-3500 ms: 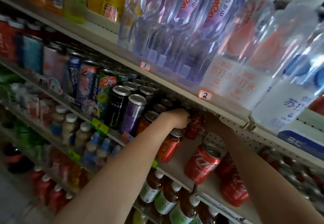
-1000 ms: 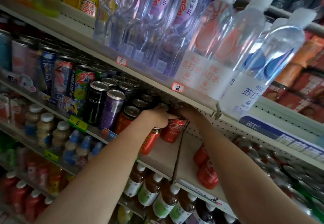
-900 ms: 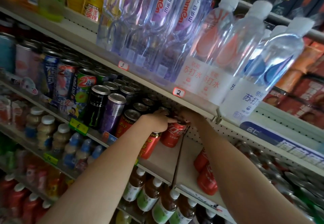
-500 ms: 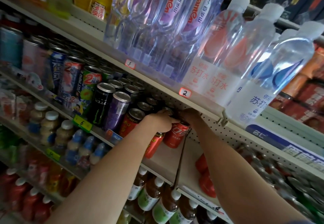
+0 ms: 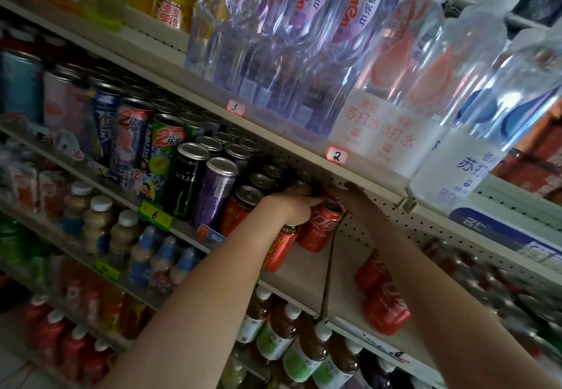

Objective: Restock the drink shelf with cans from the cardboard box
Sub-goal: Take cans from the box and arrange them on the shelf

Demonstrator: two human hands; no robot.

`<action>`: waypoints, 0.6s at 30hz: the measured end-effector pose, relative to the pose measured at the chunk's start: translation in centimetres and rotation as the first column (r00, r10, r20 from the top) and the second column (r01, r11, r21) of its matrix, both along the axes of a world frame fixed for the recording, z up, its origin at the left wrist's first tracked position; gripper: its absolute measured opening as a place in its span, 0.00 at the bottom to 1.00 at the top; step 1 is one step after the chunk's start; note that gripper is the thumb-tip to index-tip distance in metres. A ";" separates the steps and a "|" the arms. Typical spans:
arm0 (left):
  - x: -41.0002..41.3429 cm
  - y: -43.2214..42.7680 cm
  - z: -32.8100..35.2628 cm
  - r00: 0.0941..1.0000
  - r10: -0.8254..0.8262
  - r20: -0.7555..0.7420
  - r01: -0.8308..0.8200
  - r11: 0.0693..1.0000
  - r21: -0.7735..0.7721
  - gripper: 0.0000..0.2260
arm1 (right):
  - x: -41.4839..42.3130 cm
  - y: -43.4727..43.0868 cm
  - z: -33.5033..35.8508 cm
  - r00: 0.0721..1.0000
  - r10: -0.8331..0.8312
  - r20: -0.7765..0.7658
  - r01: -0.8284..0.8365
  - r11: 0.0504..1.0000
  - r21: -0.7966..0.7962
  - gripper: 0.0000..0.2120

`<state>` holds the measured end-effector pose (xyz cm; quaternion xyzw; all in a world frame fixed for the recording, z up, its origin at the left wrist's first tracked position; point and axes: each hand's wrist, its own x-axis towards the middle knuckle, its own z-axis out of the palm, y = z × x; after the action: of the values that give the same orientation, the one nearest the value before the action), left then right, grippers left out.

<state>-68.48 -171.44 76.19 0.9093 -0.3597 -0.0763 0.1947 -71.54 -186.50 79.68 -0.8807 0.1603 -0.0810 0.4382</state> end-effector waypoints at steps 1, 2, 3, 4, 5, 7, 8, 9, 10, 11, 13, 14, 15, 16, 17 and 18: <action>0.2 0.0 0.1 1.000 0.004 -0.001 -0.004 1.000 0.000 0.23 | -0.8 -0.2 0.1 0.999 0.022 0.027 -0.023 0.999 0.046 0.17; 0.2 -0.2 0.0 1.000 0.008 0.005 -0.008 1.000 -0.007 0.23 | -1.8 -0.2 -0.1 0.998 0.064 0.024 -0.066 0.996 0.059 0.11; 0.4 -0.4 -0.2 1.000 0.021 0.006 -0.021 1.000 -0.003 0.24 | -2.4 0.0 -0.3 0.992 0.128 0.004 -0.128 0.990 0.055 0.09; 0.5 -0.4 -0.3 0.999 0.040 0.004 -0.040 0.999 0.016 0.24 | -2.6 -0.1 -0.6 0.982 0.184 -0.045 -0.183 0.983 0.027 0.10; 0.5 -0.6 -0.4 0.999 0.043 0.001 -0.043 0.999 0.023 0.24 | -2.6 -0.5 -1.4 0.977 0.197 -0.080 -0.198 0.980 0.001 0.12; 0.4 -0.6 -0.5 0.998 0.055 -0.004 -0.055 0.998 0.017 0.24 | -2.8 -0.6 -2.4 0.984 0.139 -0.116 -0.152 0.982 -0.113 0.13; 0.3 -0.6 -0.4 0.998 0.055 -0.009 -0.055 0.998 0.014 0.24 | -2.9 -0.6 -2.9 0.990 0.097 -0.105 -0.112 0.983 -0.146 0.13; 0.2 -0.5 -0.3 0.999 0.047 -0.010 -0.047 0.999 0.011 0.24 | -2.8 -0.9 -3.4 0.995 0.069 -0.076 -0.080 0.984 -0.160 0.13; 0.1 -0.5 -0.3 0.999 0.041 -0.008 -0.041 0.999 0.007 0.24 | -3.0 -0.9 -3.7 0.997 0.049 -0.056 -0.058 0.983 -0.171 0.15; 0.1 -0.5 -0.3 0.999 0.032 -0.004 -0.032 0.999 0.008 0.24 | -2.8 -1.1 -4.0 0.998 0.040 -0.040 -0.047 0.981 -0.186 0.17; 0.2 -0.3 -0.3 0.999 0.018 -0.028 -0.018 1.000 -0.003 0.25 | -2.7 -0.9 -4.2 0.999 -0.010 -0.048 -0.002 0.974 -0.228 0.21; 0.2 -0.3 -0.3 0.999 0.019 -0.045 -0.020 1.000 -0.007 0.26 | -2.4 -1.0 -4.4 0.997 -0.042 -0.061 0.026 0.968 -0.248 0.22; 0.2 -0.3 -0.3 0.998 0.014 -0.056 -0.015 1.000 -0.009 0.26 | -2.2 -1.1 -4.7 0.996 -0.072 -0.057 0.053 0.958 -0.281 0.22; 0.1 -0.3 -0.2 0.998 0.008 -0.061 -0.009 1.000 -0.010 0.25 | -2.1 -1.0 -4.9 0.994 -0.092 -0.052 0.071 0.945 -0.318 0.22; 0.1 -0.3 -0.2 0.998 0.005 -0.060 -0.005 1.000 -0.013 0.25 | -1.8 -0.9 -5.0 0.993 -0.108 -0.038 0.088 0.932 -0.352 0.22; 0.1 -0.2 -0.2 0.998 0.004 -0.058 -0.005 1.000 -0.016 0.25 | -1.7 -0.8 -5.1 0.992 -0.119 -0.030 0.099 0.920 -0.380 0.22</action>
<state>-68.40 -171.68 76.04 0.9059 -0.3526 -0.0996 0.2125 -73.25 -187.28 74.58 -0.9402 0.2017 -0.1115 0.2508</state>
